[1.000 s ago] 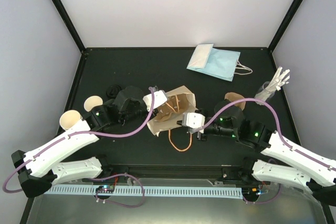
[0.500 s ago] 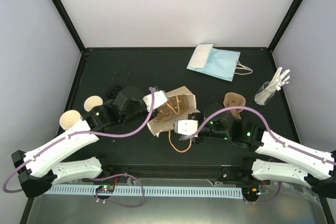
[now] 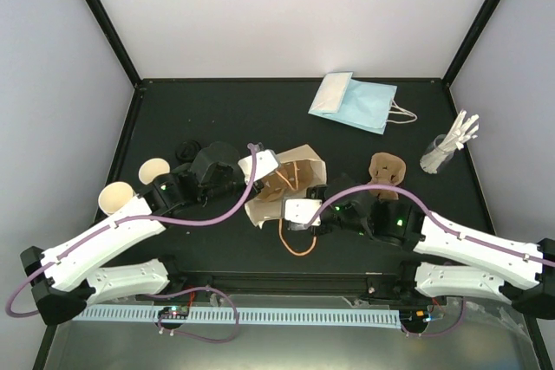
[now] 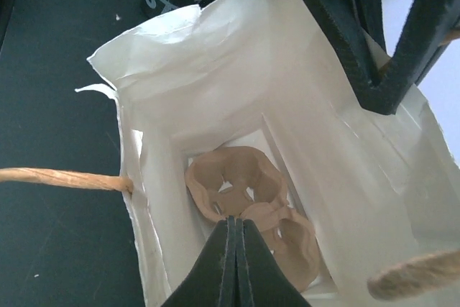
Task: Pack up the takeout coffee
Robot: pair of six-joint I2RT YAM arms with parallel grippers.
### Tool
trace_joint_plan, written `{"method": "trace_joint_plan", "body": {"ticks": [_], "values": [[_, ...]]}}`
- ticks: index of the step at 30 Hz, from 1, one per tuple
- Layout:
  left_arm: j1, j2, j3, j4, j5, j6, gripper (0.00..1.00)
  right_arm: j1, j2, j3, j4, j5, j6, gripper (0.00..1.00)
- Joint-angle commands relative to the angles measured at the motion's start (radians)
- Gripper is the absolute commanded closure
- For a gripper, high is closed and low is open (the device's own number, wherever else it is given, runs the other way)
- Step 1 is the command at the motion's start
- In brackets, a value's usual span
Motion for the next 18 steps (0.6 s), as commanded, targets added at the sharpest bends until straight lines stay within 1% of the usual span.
{"method": "trace_joint_plan", "body": {"ticks": [1, 7, 12, 18], "values": [[0.005, 0.024, 0.031, 0.013, 0.030, -0.046, 0.98, 0.044, 0.015, 0.022, -0.033, 0.145, -0.033, 0.99], [0.005, 0.061, 0.051, 0.013, 0.099, -0.087, 0.99, 0.094, 0.064, 0.055, -0.075, 0.218, -0.095, 0.99], [0.005, 0.074, 0.051, 0.010, 0.134, -0.109, 0.98, 0.096, 0.110, 0.070, -0.103, 0.289, -0.090, 0.99], [0.005, 0.078, 0.050, 0.012, 0.147, -0.124, 0.98, 0.126, 0.134, 0.048, -0.184, 0.281, -0.083, 0.99]]}}
